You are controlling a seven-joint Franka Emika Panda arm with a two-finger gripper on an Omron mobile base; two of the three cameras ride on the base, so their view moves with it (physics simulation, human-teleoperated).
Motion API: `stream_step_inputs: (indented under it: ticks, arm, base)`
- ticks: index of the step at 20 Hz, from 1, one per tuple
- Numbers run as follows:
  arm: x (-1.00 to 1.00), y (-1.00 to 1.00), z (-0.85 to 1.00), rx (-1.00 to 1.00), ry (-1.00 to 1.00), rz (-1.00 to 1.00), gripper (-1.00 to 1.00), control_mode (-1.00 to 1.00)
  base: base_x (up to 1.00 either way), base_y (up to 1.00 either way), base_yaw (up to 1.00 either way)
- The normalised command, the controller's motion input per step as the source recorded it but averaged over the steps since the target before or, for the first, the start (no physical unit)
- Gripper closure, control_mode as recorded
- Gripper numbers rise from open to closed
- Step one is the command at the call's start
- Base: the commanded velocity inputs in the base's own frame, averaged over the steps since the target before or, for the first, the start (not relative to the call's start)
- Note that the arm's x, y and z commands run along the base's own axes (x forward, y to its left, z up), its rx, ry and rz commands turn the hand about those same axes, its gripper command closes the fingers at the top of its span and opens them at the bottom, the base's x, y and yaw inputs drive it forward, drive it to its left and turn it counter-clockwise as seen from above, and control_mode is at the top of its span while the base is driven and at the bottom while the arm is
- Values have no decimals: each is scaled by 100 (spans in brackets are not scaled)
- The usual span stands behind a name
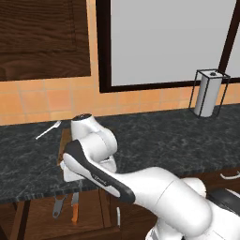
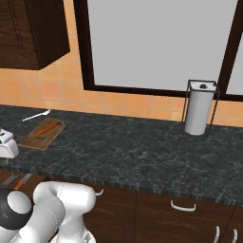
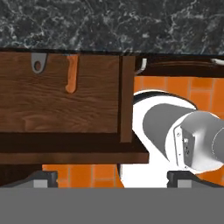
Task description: Place the appropriate cutting tool for cutting the carrot skin on the cutting board.
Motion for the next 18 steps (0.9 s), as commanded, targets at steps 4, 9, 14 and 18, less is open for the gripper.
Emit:
stream_step_inputs:
  ticks: [4,9,14,18]
  arm:
    - [-38,23,-64,-14,0,0,-100,-100]
    - [-53,2,-49,-1,1,-2,-100,-100]
    - [-30,0,-34,0,2,0,-100,-100]
    - [-12,0,-24,0,0,0,-100,-100]
  base:
    - [0,0,0]
    - [0,0,0]
    - [0,0,0]
    - [0,0,0]
